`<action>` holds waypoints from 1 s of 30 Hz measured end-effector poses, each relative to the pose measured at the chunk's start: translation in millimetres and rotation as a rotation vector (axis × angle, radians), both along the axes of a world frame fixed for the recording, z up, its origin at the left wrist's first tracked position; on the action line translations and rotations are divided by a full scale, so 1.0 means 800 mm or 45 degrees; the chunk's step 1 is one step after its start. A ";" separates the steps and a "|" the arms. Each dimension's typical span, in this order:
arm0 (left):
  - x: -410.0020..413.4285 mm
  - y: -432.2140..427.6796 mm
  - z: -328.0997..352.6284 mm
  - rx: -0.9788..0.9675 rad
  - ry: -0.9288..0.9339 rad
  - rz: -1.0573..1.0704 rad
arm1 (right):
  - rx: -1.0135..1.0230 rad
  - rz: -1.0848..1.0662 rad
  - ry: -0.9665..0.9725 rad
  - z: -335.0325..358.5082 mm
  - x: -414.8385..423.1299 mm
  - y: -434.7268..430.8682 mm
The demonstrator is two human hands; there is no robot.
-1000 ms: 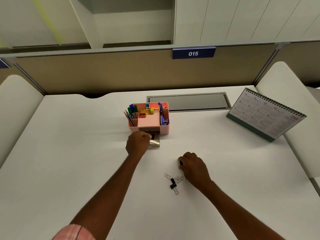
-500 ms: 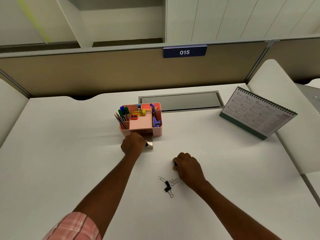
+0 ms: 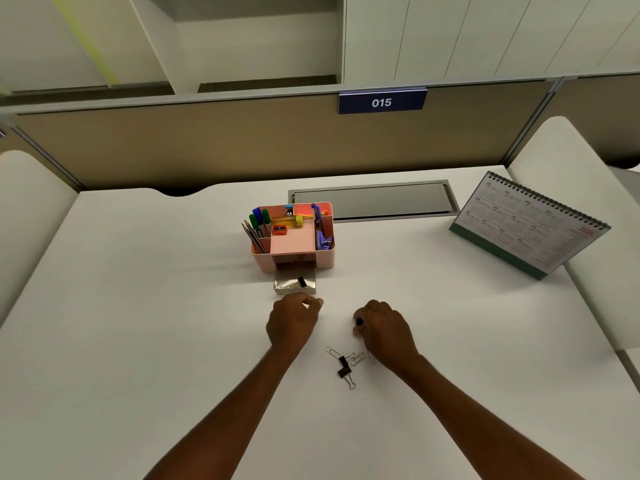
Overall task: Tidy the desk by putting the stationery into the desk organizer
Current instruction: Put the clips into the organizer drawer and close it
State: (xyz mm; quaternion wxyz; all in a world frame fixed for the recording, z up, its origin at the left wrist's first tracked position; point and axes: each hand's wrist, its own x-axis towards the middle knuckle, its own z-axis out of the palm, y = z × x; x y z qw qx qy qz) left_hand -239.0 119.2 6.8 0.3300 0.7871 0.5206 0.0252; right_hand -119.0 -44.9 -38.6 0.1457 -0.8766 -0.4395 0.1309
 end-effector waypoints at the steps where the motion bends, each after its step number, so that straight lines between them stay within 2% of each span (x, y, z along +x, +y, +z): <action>1: -0.003 -0.004 -0.004 -0.061 0.003 -0.031 | 0.033 -0.022 0.022 0.004 -0.002 0.002; 5: -0.011 -0.019 -0.009 -0.432 -0.192 -0.112 | 0.198 -0.008 0.016 0.018 -0.016 0.007; 12: -0.010 -0.027 0.008 -0.574 -0.348 -0.120 | 0.337 0.091 -0.098 0.029 -0.029 0.014; 15: -0.011 -0.021 0.008 -0.484 -0.317 -0.125 | 0.342 0.071 -0.067 0.035 -0.033 0.010; 18: -0.013 -0.004 0.013 -0.264 -0.278 -0.145 | 0.313 0.060 0.004 0.039 -0.039 0.004; 23: -0.013 0.049 0.032 0.022 -0.219 0.014 | 0.037 0.344 0.026 0.030 -0.045 -0.019; 30: 0.001 0.101 0.019 0.061 -0.140 0.184 | -0.085 0.529 -0.029 0.022 -0.063 -0.033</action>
